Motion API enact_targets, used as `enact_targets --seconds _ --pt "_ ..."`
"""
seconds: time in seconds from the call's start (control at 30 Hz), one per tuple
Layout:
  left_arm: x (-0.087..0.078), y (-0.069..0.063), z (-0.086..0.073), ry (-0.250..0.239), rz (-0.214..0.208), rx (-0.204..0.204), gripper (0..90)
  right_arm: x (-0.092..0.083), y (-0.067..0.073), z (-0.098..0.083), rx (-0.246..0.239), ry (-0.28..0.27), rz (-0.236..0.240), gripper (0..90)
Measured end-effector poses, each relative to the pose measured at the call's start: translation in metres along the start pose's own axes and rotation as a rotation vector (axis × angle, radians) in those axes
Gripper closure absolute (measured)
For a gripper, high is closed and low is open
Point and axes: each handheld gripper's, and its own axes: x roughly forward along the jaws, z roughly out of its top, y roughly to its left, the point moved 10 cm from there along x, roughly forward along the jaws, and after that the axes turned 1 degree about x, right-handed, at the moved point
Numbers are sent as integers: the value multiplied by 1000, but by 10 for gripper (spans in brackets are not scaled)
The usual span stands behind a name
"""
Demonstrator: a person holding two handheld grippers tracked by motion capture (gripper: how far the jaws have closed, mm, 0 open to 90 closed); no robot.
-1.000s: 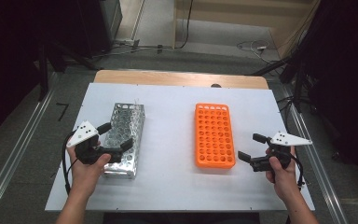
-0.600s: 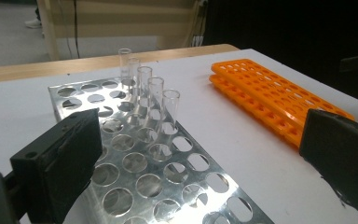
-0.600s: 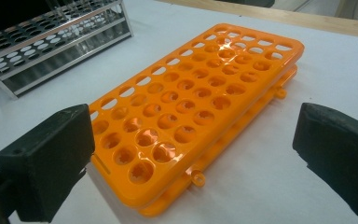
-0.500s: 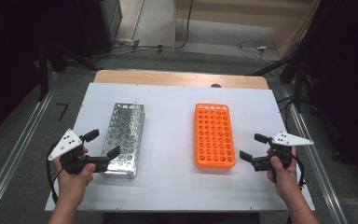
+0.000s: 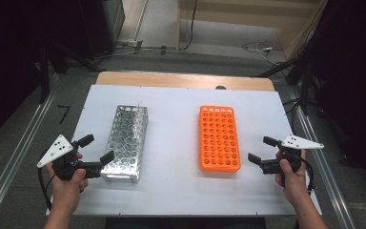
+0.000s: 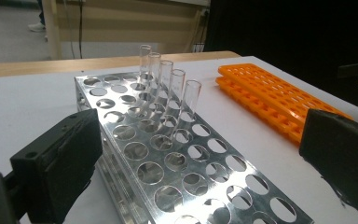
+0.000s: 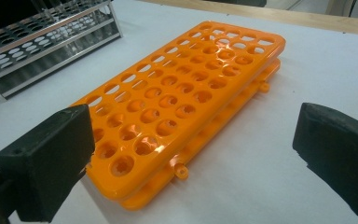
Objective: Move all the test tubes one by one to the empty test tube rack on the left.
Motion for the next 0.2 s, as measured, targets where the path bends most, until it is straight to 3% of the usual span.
enact_targets --seconds 0.2 --pt "2 -2 0 7 -3 5 0 1 1 0 -2 3 1 0"
